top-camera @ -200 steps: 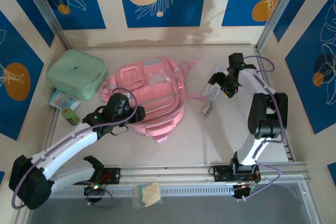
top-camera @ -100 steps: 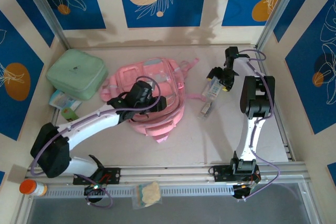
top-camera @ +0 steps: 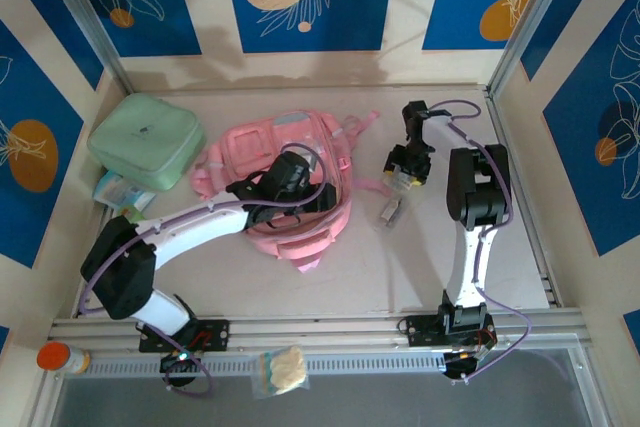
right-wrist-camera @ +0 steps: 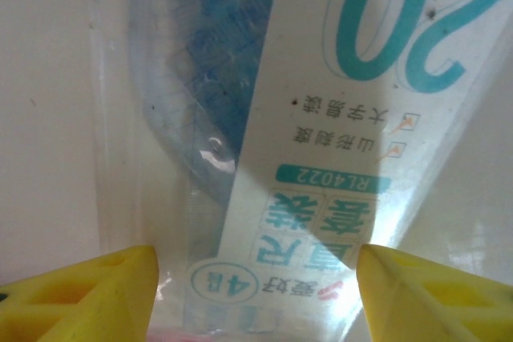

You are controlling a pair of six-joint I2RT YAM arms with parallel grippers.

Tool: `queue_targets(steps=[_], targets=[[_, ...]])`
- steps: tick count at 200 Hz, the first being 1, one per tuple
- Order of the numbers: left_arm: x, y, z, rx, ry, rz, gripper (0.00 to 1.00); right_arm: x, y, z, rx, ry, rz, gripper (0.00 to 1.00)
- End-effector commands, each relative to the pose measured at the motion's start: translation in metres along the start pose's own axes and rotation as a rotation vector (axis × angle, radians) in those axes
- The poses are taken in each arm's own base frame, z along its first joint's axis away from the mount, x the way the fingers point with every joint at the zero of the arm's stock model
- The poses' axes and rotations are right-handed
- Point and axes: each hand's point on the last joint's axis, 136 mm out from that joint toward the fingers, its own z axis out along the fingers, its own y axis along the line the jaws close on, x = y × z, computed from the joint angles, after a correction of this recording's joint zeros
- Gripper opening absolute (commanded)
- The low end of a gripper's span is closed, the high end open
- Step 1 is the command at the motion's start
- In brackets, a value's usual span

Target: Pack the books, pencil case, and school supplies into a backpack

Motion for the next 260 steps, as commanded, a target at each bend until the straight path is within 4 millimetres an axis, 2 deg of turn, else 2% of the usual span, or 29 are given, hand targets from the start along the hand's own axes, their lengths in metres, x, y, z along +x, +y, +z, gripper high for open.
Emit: queue_targets(steps=[1,43,61,77,90,107,120,151,179,194,228,260], targets=[[-0.006,-0.020,-0.001,0.052,-0.004,-0.003,0.64,0.043,-0.024,0.004,0.069,0.107,0.020,0.66],[0.001,-0.032,0.000,0.063,0.013,-0.019,0.64,0.099,-0.037,-0.007,0.102,0.133,-0.003,0.64],[0.004,-0.048,0.005,0.087,0.015,-0.008,0.65,0.109,-0.033,-0.020,0.043,0.115,-0.006,0.68],[0.008,-0.068,0.017,0.117,0.029,0.005,0.65,0.103,-0.031,-0.037,-0.048,0.086,0.027,0.69],[0.007,-0.081,0.029,0.136,0.025,0.021,0.63,0.092,-0.036,-0.050,-0.081,0.043,0.062,0.71],[0.003,-0.094,0.051,0.149,0.011,0.056,0.59,0.076,-0.038,-0.059,-0.154,0.000,0.106,0.71],[-0.001,-0.108,0.069,0.190,0.006,0.087,0.58,0.066,-0.038,-0.058,-0.223,-0.003,0.151,0.71],[-0.003,-0.124,0.119,0.215,0.030,0.135,0.54,0.051,-0.047,-0.048,-0.290,-0.003,0.230,0.69],[-0.001,-0.127,0.158,0.224,0.036,0.144,0.48,0.047,-0.052,-0.035,-0.337,0.010,0.282,0.67],[0.003,-0.120,0.175,0.194,0.051,0.141,0.44,0.047,-0.052,-0.029,-0.350,0.025,0.298,0.67],[0.007,-0.100,0.194,0.116,0.054,0.114,0.38,0.049,-0.055,-0.015,-0.349,0.052,0.341,0.66],[0.012,-0.084,0.208,0.067,0.083,0.091,0.30,0.052,-0.046,-0.008,-0.388,0.070,0.339,0.63]])
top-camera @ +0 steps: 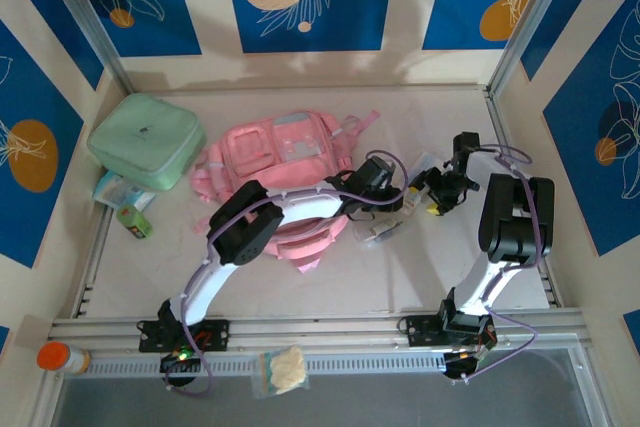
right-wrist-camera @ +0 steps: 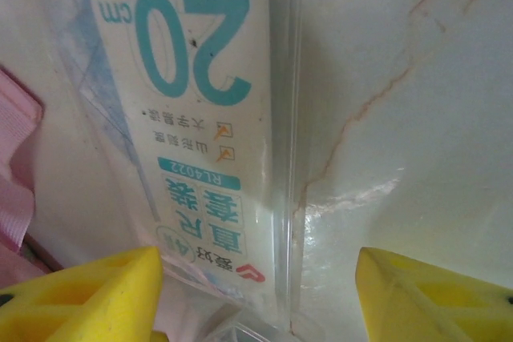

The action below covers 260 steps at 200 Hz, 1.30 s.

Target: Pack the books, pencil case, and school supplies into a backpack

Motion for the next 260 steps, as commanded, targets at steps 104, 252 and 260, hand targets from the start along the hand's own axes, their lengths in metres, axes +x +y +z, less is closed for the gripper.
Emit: queue_targets(steps=[104,252,260], targets=[[0.014,0.049,0.018,-0.137,0.068,-0.140,0.06,0.010,0.047,-0.012,-0.282,0.026,-0.058,0.58],[-0.012,0.020,0.002,-0.042,0.038,-0.138,0.06,0.008,0.037,-0.008,-0.280,0.024,-0.073,0.13],[-0.014,0.018,-0.001,-0.039,0.034,-0.134,0.06,0.008,0.037,-0.009,-0.282,0.019,-0.076,0.12]])
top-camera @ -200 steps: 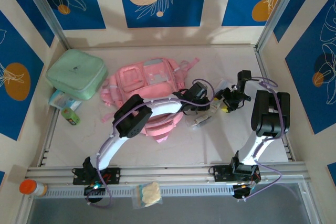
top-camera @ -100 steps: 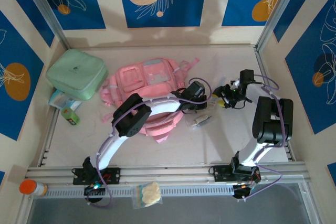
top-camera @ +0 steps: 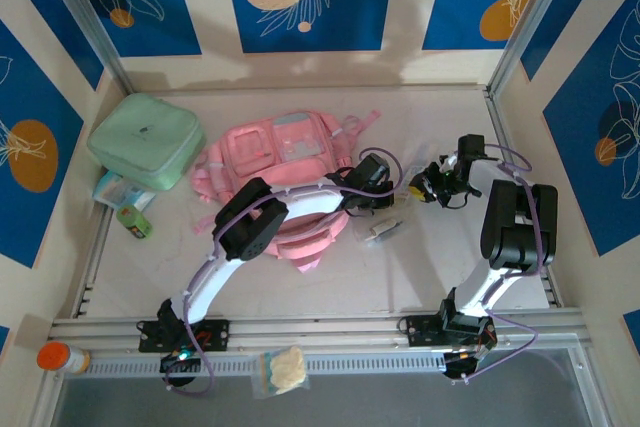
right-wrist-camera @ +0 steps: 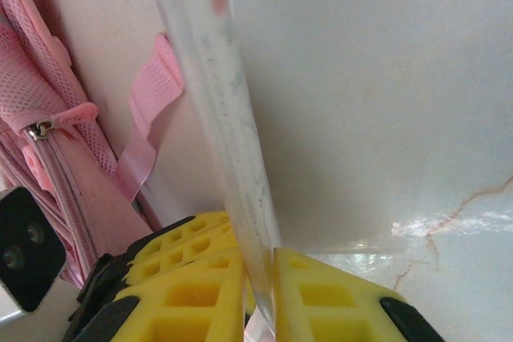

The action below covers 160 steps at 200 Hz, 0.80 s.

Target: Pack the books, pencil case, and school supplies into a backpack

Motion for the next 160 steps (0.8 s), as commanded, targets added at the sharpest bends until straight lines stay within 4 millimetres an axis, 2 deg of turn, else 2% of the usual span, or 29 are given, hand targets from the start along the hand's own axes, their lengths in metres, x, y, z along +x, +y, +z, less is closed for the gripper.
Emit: queue_targets(steps=[1,19,43,77,104,127,160], targets=[[-0.009,-0.005,-0.015,-0.005,0.009,0.005,0.06,0.003,-0.002,0.000,-0.007,0.017,0.001,0.12],[-0.011,-0.009,-0.018,0.003,0.005,0.010,0.07,0.001,0.001,-0.006,-0.008,-0.001,-0.007,0.08],[-0.021,-0.027,-0.034,0.045,-0.003,0.029,0.12,0.000,0.012,-0.017,-0.020,-0.026,-0.031,0.04],[-0.046,-0.051,-0.084,0.091,-0.076,0.082,0.20,-0.001,0.030,-0.041,-0.020,-0.083,-0.069,0.00],[-0.059,-0.053,-0.130,0.084,-0.117,0.139,0.28,0.003,0.053,-0.061,-0.034,-0.116,-0.108,0.00],[-0.059,-0.034,-0.175,-0.011,-0.147,0.247,0.37,0.014,0.076,-0.076,-0.048,-0.121,-0.156,0.00],[-0.042,0.019,-0.234,-0.235,-0.137,0.455,0.46,0.039,0.102,-0.087,-0.083,-0.092,-0.220,0.00]])
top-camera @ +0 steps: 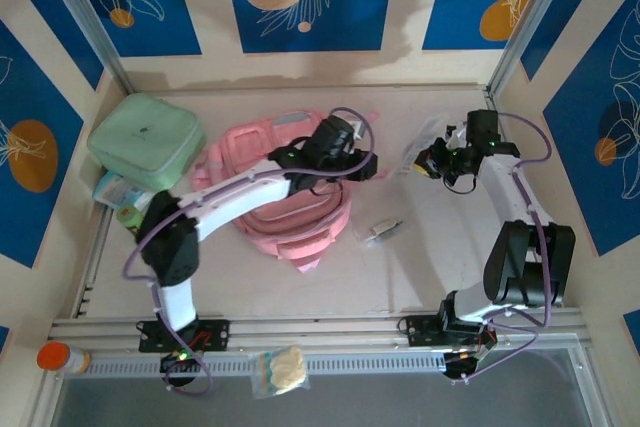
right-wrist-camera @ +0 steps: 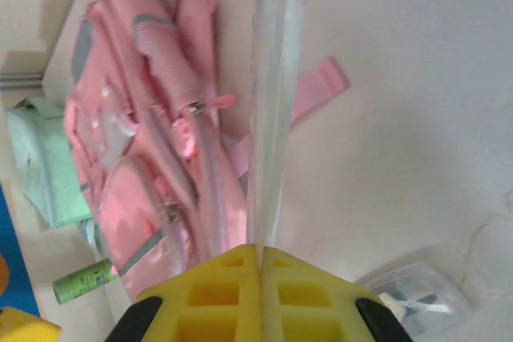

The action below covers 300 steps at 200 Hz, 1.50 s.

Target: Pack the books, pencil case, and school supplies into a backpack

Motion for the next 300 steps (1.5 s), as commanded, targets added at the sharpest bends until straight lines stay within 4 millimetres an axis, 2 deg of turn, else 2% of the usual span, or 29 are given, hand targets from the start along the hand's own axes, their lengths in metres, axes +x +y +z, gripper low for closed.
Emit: queue_targets(steps=[1,29,51,79,109,140,166,180,195,224,250,273,286,300], targets=[[0.030,0.053,-0.035,-0.207,0.092,0.222,0.47,0.023,0.024,-0.013,-0.031,0.055,-0.025,0.00],[0.053,0.092,-0.073,-0.337,0.147,0.397,0.55,0.049,0.041,-0.012,-0.074,0.118,-0.047,0.00],[0.074,0.120,-0.089,-0.367,0.205,0.460,0.63,0.073,0.056,-0.007,-0.094,0.169,-0.085,0.00],[0.089,0.138,-0.095,-0.356,0.248,0.540,0.70,0.101,0.066,0.002,-0.085,0.232,-0.119,0.00],[0.095,0.147,-0.088,-0.355,0.284,0.625,0.75,0.117,0.071,0.010,-0.102,0.266,-0.108,0.00],[0.100,0.150,-0.072,-0.339,0.324,0.683,0.76,0.121,0.072,0.014,-0.112,0.266,-0.102,0.00],[0.116,0.146,-0.058,-0.270,0.394,0.692,0.76,0.119,0.069,0.014,-0.102,0.258,-0.097,0.00],[0.119,0.155,-0.053,-0.309,0.411,0.696,0.76,0.118,0.067,0.015,-0.099,0.257,-0.093,0.00],[0.114,0.162,-0.049,-0.354,0.391,0.706,0.76,0.118,0.066,0.016,-0.104,0.262,-0.091,0.00],[0.094,0.178,-0.046,-0.470,0.321,0.716,0.66,0.116,0.065,0.015,-0.107,0.258,-0.088,0.00],[0.087,0.180,-0.041,-0.459,0.313,0.694,0.54,0.114,0.062,0.014,-0.104,0.253,-0.084,0.00],[0.092,0.180,-0.036,-0.438,0.339,0.694,0.48,0.112,0.060,0.012,-0.109,0.247,-0.077,0.00],[0.100,0.172,-0.033,-0.375,0.365,0.686,0.45,0.112,0.057,0.012,-0.106,0.243,-0.070,0.00],[0.112,0.161,-0.029,-0.286,0.391,0.670,0.47,0.111,0.054,0.012,-0.111,0.245,-0.061,0.00]])
